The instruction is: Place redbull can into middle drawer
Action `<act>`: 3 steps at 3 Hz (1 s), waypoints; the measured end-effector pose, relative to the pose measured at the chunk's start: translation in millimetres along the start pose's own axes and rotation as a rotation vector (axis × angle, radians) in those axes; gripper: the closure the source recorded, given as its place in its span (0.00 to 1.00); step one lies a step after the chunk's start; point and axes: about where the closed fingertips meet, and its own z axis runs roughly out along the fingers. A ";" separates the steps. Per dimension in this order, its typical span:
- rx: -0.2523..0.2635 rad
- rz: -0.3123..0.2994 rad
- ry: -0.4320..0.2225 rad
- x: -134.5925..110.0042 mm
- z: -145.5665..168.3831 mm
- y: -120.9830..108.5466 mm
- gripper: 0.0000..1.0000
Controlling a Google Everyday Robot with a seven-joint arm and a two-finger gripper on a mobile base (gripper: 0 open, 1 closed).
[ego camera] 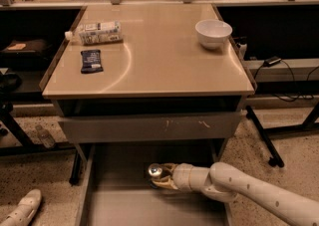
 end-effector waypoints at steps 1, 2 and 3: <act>0.000 0.000 0.000 0.0 0.0 0.0 0.34; 0.000 0.000 0.000 0.0 0.0 0.0 0.11; 0.000 0.000 0.000 0.0 0.0 0.0 0.00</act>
Offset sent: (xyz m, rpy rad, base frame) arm 0.0000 0.0000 0.0000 0.0000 0.0000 0.0000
